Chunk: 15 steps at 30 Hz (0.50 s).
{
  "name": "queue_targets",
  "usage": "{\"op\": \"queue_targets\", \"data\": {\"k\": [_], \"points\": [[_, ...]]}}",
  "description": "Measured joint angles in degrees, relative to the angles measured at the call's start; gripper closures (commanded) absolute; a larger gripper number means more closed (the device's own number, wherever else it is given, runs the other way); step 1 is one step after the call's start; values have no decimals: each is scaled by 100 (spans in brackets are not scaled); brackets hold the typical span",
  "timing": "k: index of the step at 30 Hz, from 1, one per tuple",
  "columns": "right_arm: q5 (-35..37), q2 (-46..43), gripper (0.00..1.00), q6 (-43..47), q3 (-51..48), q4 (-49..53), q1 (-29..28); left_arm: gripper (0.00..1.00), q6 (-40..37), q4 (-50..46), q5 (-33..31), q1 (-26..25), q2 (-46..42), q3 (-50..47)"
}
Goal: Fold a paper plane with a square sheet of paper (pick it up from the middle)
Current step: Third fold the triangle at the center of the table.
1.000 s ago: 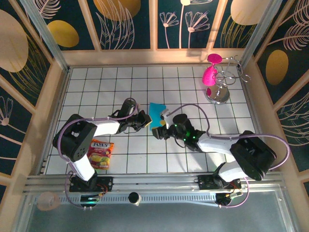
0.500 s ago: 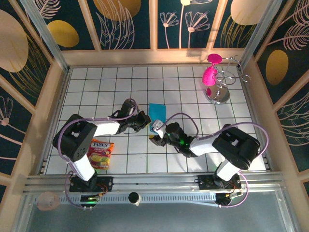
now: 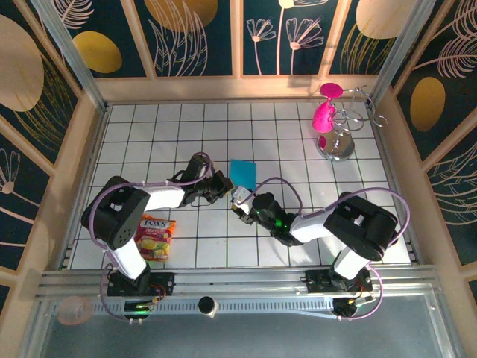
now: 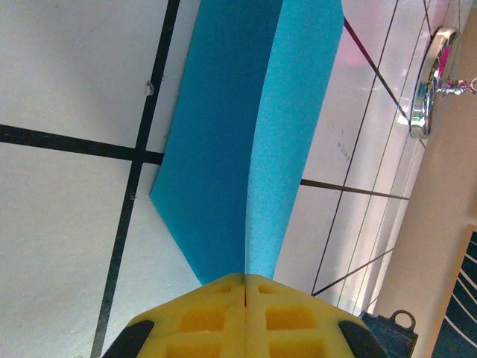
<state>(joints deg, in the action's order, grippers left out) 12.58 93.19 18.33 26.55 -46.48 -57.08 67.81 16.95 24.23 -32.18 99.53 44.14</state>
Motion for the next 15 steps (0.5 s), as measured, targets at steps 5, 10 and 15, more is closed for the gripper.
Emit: {"op": "queue_targets", "data": {"k": [5, 10, 15], "points": [[133, -2, 70, 92, -2, -118, -4, 99, 2, 2, 0, 0, 0, -55], [90, -2, 77, 90, -2, -109, -15, 97, 9, 2, 2, 0, -66, -103], [-66, -2, 88, 116, -2, -22, -57, 94, 26, 48, 0, 0, -179, -103]]}}
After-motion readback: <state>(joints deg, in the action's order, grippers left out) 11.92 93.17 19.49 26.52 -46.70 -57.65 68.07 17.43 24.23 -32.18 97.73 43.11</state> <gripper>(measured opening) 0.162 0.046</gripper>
